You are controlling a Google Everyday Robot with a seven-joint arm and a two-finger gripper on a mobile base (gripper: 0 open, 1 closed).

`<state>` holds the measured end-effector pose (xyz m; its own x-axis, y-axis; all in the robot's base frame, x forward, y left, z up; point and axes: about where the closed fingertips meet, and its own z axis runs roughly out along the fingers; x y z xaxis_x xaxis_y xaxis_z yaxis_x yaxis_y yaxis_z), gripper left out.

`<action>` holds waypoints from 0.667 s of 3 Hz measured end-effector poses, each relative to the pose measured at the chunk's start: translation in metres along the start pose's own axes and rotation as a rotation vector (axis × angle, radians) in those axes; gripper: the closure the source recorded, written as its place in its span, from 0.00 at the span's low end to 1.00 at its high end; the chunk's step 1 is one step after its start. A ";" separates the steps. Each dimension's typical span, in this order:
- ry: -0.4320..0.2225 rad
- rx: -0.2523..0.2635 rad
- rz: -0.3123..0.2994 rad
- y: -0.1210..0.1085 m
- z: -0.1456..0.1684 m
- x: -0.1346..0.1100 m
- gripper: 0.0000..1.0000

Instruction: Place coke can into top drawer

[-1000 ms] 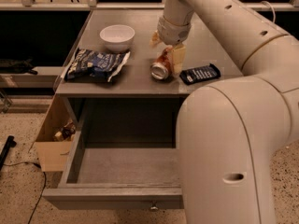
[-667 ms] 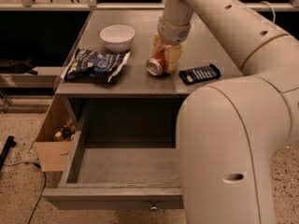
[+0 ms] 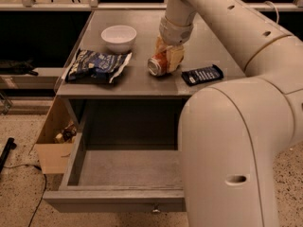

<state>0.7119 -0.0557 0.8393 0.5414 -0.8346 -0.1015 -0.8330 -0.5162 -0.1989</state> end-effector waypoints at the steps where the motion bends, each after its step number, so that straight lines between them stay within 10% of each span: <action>1: 0.000 0.000 0.000 0.000 0.000 0.000 1.00; 2: 0.014 0.023 0.009 0.002 -0.009 -0.001 1.00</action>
Offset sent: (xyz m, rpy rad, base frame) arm -0.0165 -0.0070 0.0244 -0.0019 -0.0535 -0.0342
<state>0.7088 -0.0571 0.8475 0.5322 -0.8419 -0.0894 -0.8349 -0.5043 -0.2205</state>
